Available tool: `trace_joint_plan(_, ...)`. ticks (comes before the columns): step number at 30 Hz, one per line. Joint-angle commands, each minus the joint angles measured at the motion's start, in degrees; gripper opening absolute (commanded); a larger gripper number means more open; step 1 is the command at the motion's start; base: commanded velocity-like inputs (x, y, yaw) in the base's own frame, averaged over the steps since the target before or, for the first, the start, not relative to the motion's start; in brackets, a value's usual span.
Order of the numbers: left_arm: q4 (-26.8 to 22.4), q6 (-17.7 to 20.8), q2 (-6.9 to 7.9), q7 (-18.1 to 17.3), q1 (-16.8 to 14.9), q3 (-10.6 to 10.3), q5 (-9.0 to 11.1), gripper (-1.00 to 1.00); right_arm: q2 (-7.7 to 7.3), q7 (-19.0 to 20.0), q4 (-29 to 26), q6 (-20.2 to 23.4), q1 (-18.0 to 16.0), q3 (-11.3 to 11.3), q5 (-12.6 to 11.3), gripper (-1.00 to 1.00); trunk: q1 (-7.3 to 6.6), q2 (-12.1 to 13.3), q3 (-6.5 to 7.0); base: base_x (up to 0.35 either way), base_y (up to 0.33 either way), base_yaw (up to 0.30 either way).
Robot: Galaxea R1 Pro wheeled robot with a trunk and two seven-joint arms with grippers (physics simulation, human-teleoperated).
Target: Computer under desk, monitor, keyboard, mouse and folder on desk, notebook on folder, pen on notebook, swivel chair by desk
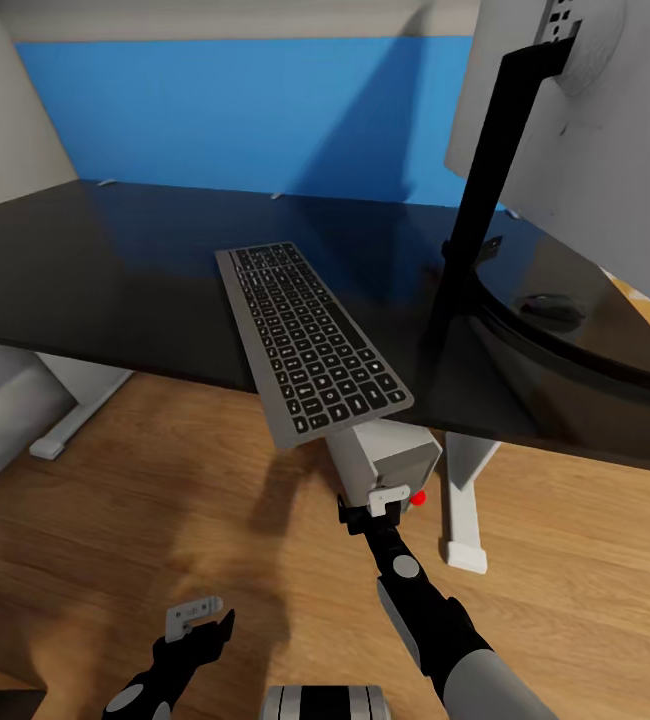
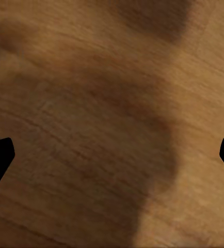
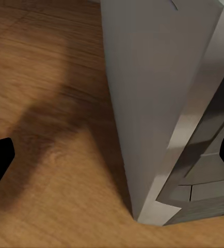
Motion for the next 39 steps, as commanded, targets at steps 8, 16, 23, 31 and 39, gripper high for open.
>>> trace_joint_plan(8, -0.12, 0.34, -0.03, 0.21, -0.01, 0.04, 0.6, 1.0, 0.0, -0.48, 0.03, -0.09, -0.05, 0.19, 0.39, 1.0, -0.01, -0.01, -0.04, 0.117, 0.033, 0.0)
trace_joint_plan(16, -0.09, 0.34, -0.03, 0.21, -0.01, 0.04, 0.6, 1.0, 0.0, -0.44, -0.04, -0.12, -0.05, 0.17, 0.39, 1.0, -0.01, -0.01, -0.04, 0.169, 0.026, 0.0)
trace_joint_plan(23, -0.08, 0.34, -0.03, 0.21, -0.01, 0.04, 0.6, 1.0, 0.0, -0.51, -0.05, -0.17, -0.05, 0.08, 0.39, 1.0, -0.01, -0.01, -0.04, 0.022, 0.003, 0.0)
trace_joint_plan(31, -0.07, 0.34, -0.03, 0.21, -0.01, 0.04, 0.6, 1.0, 0.0, -2.13, -0.01, -0.57, -0.05, 0.02, 0.39, 1.0, -0.01, -0.01, -0.04, 0.002, 0.0, 0.0)
trace_joint_plan(39, -0.07, 0.34, -0.03, 0.21, -0.01, 0.04, 0.6, 1.0, 0.0, -4.58, 0.03, -2.32, -0.05, 0.09, 0.39, 1.0, -0.01, -0.01, -0.04, 0.023, 0.0, 0.0)
